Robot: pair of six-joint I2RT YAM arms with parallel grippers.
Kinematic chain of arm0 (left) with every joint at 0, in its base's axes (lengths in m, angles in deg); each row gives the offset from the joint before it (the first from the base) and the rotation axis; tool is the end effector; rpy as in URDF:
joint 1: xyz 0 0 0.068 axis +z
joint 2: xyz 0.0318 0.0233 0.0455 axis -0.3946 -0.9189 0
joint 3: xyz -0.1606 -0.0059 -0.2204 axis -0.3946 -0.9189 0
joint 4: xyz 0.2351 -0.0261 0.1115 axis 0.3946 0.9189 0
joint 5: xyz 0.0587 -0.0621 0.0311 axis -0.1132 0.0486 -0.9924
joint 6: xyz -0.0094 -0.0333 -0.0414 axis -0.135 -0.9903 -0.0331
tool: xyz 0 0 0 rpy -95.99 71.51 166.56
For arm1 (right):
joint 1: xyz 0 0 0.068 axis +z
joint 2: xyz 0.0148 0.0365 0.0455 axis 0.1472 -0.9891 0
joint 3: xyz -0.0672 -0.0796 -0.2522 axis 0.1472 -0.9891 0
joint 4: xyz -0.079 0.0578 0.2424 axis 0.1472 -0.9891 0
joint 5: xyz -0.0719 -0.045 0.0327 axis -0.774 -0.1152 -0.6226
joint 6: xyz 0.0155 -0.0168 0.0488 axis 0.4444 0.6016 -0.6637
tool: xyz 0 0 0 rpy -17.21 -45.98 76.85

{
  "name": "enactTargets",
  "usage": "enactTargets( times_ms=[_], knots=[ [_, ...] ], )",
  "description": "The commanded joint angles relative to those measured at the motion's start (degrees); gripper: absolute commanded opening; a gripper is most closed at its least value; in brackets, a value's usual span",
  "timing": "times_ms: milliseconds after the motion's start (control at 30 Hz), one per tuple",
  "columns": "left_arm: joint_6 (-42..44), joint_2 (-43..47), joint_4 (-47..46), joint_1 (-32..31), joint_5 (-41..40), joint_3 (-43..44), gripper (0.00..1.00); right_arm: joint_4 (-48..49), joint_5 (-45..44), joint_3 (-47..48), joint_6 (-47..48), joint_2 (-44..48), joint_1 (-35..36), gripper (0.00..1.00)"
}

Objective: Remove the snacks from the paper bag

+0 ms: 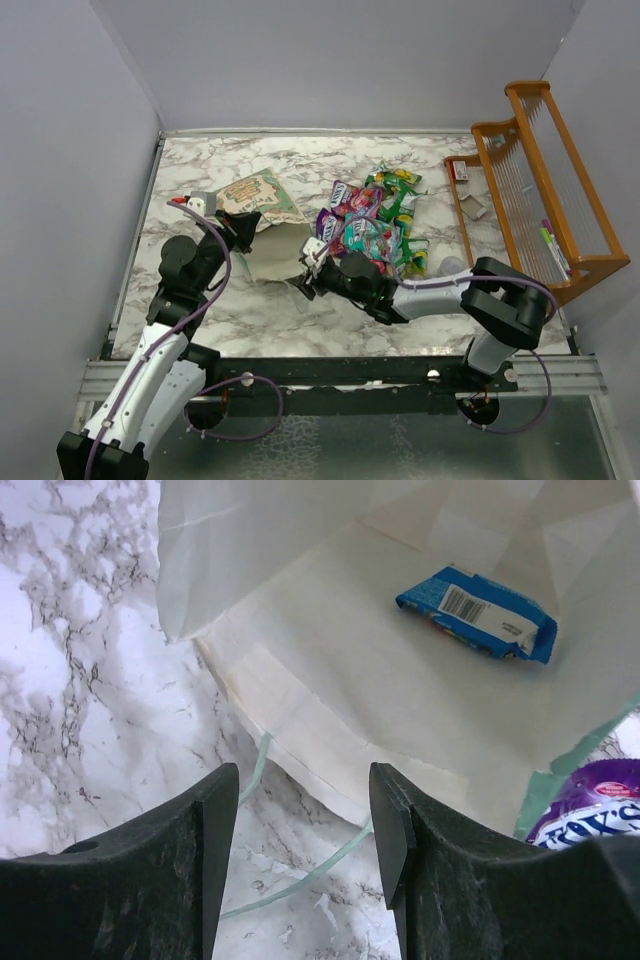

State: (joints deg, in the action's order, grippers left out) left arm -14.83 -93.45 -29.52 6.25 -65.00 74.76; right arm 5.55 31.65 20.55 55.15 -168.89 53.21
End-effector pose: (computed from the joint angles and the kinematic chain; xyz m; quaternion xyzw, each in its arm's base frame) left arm 0.1588 -0.0546 0.3120 0.0037 0.6839 -0.3210 0.6552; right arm 0.1620 0.2999 0.1793 -0.4355 0.6585 0.2867 0.5426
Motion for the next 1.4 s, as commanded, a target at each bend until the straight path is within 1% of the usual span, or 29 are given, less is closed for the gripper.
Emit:
enactTargets(
  times_ms=[0,100,167,200,233,300,333,400,433,500,633,667,867,967,1133,1367],
  knots=[
    [0.03,1.34,-1.48,-0.08,1.70,-0.71,0.00,6.13,2.64,-3.74,0.91,2.84,0.04,0.56],
    [0.19,0.98,-1.56,-0.13,3.01,-0.55,0.00,11.41,9.10,-6.28,14.98,2.59,0.05,0.56],
    [0.79,0.81,-1.36,-0.06,4.19,-0.35,0.00,15.58,12.07,-7.70,28.29,1.03,0.11,0.56],
    [1.25,0.78,-1.36,-0.09,5.35,-0.16,0.00,15.70,13.91,-7.74,37.27,-0.13,0.12,0.56],
    [1.76,0.71,-1.37,-0.06,6.19,-0.01,0.00,16.05,14.16,-7.45,44.17,-1.60,0.12,0.56],
    [2.72,0.61,-1.17,-0.08,7.68,0.23,0.00,19.42,10.82,-5.00,52.86,-5.75,0.09,0.56],
    [3.25,0.55,-0.79,-0.14,8.32,0.42,0.00,18.67,9.73,-2.84,56.51,-7.47,0.11,0.56],
    [4.07,0.60,-0.07,-0.07,9.63,0.68,0.00,11.88,8.97,3.83,64.28,-10.39,0.12,0.55],
    [4.44,0.70,0.25,-0.14,10.10,0.76,0.00,9.94,8.39,6.69,65.76,-11.95,0.12,0.55],
    [5.16,1.09,0.90,-0.12,10.44,0.51,0.00,9.74,8.20,10.57,67.39,-14.80,-0.45,0.54],
    [7.20,2.11,1.94,-0.08,11.36,-0.13,0.00,2.11,9.56,18.50,72.12,-20.03,-2.06,0.54],
    [7.73,2.31,2.08,-0.14,11.74,-0.30,0.00,1.93,9.57,19.82,72.95,-21.42,-2.55,0.54],
    [10.07,3.33,1.74,-0.08,13.64,-0.56,0.00,-1.22,12.22,24.36,76.10,-25.97,-4.22,0.54],
    [11.11,3.61,1.40,-0.11,15.15,-0.36,0.00,-0.51,12.64,26.04,76.24,-28.67,-5.07,0.55],
    [12.28,4.25,1.83,-0.11,16.35,-0.05,0.00,0.48,13.02,28.51,74.76,-31.71,-6.24,0.56],
    [13.13,4.52,0.53,-0.36,19.93,-0.88,0.00,-0.09,12.10,33.17,73.35,-35.65,-6.80,0.61]
  ],
)
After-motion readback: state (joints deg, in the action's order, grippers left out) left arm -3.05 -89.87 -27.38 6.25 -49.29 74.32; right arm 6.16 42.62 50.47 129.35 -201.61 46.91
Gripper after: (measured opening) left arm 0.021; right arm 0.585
